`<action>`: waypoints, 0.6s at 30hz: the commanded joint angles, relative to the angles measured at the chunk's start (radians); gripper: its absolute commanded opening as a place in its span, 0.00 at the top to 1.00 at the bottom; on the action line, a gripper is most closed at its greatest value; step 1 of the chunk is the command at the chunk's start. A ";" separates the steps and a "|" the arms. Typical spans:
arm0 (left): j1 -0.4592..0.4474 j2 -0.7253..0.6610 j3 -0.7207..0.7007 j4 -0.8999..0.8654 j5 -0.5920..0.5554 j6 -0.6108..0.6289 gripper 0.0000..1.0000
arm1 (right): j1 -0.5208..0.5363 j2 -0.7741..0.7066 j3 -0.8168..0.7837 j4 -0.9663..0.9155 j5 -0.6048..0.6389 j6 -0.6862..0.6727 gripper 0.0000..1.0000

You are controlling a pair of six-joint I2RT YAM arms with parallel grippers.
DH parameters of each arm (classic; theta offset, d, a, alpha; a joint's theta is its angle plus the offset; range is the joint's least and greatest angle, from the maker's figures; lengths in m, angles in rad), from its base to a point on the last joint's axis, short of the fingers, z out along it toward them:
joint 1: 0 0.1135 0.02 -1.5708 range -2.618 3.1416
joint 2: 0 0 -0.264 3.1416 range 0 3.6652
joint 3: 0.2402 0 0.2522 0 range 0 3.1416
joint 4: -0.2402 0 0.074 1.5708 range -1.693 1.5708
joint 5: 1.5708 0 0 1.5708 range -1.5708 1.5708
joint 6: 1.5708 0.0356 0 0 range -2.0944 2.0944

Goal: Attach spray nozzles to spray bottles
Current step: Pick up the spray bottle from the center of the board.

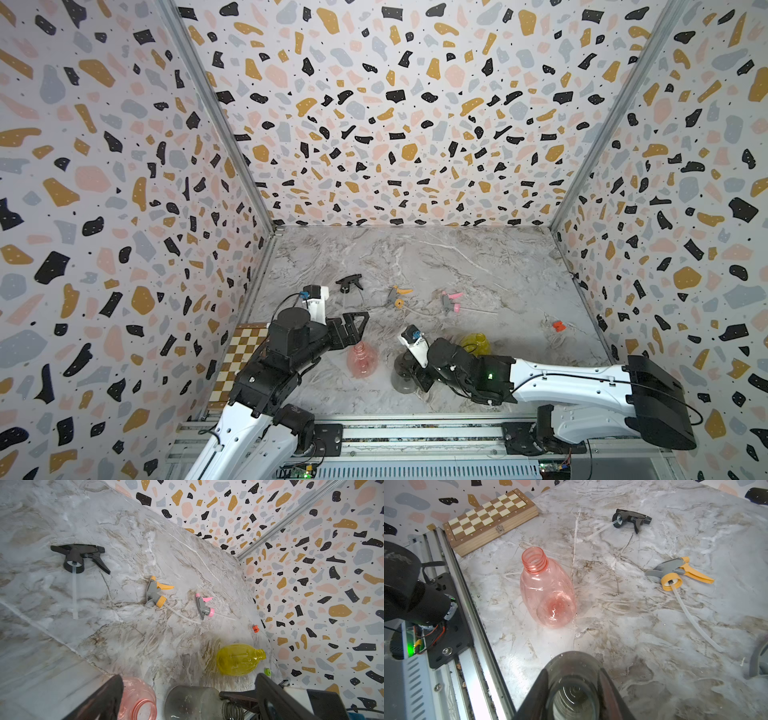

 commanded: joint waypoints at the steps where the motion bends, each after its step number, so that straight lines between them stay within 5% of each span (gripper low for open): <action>1: -0.006 0.023 0.012 0.101 0.103 0.037 0.01 | -0.053 -0.117 0.006 -0.017 -0.055 0.009 1.00; 8: -0.030 0.114 0.082 0.199 0.367 0.101 0.01 | -0.224 -0.311 0.053 -0.133 -0.316 0.019 1.00; 18: -0.128 0.196 0.152 0.262 0.663 0.210 0.01 | -0.553 -0.458 0.121 -0.112 -0.987 0.095 1.00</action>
